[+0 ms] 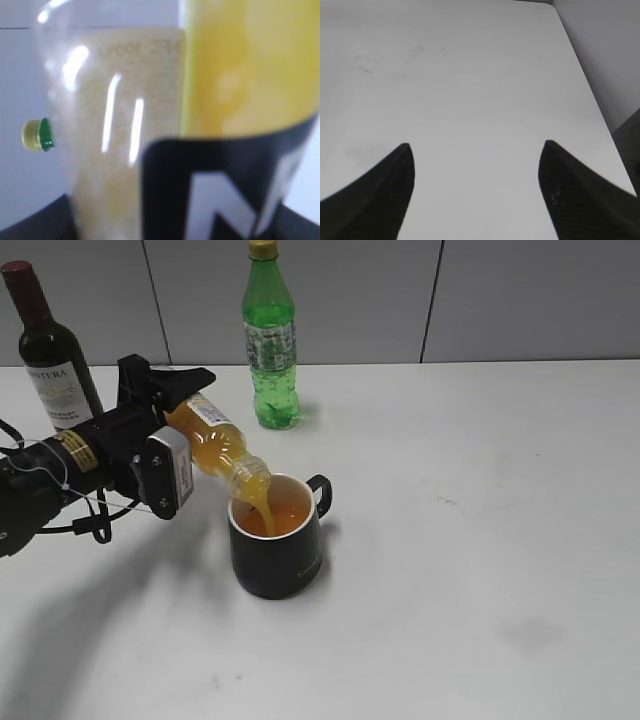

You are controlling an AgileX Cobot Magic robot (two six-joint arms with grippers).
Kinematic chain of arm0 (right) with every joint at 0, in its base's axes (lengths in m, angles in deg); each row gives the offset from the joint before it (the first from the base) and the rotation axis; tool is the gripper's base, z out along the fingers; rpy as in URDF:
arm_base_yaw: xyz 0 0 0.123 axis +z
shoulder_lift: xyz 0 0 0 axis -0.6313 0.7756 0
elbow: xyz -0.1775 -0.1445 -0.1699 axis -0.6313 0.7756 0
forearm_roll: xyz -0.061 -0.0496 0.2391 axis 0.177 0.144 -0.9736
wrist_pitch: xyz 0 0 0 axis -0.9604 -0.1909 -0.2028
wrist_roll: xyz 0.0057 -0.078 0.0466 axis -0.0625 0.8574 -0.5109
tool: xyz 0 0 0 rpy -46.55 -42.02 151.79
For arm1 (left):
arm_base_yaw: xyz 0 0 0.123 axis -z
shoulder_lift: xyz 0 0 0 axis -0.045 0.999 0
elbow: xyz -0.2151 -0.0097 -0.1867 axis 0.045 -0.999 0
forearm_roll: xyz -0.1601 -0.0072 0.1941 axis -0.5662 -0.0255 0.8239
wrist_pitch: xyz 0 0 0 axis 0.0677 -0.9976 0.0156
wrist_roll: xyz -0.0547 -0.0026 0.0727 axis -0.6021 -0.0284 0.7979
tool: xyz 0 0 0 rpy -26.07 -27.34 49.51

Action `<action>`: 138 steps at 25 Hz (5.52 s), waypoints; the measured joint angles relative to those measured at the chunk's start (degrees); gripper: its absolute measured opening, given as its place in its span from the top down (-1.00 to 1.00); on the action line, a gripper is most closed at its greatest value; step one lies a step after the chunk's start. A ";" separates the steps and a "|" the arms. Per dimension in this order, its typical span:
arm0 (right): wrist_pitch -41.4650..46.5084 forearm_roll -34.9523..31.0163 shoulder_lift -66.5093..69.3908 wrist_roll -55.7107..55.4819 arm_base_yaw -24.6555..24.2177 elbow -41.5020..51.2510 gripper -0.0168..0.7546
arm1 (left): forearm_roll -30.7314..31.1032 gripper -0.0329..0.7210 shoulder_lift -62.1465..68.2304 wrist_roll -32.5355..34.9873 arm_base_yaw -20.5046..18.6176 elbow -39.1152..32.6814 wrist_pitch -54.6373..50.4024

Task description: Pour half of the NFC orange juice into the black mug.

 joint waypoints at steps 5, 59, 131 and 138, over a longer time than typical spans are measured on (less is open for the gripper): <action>0.00 0.00 0.00 0.00 0.00 0.00 -0.57 | 0.00 -0.34 0.00 -1.90 0.00 0.00 0.05; 0.00 0.00 0.00 0.00 0.00 0.00 -0.57 | -15.63 -0.56 11.77 -89.84 0.00 0.31 2.79; 0.00 0.00 0.00 0.00 0.00 0.00 -0.57 | -18.37 -0.70 -111.77 -90.02 0.00 -13.42 -128.04; 0.00 0.00 0.00 0.00 0.00 0.00 -0.57 | -19.99 -0.65 -111.75 -89.96 0.00 -14.50 -129.77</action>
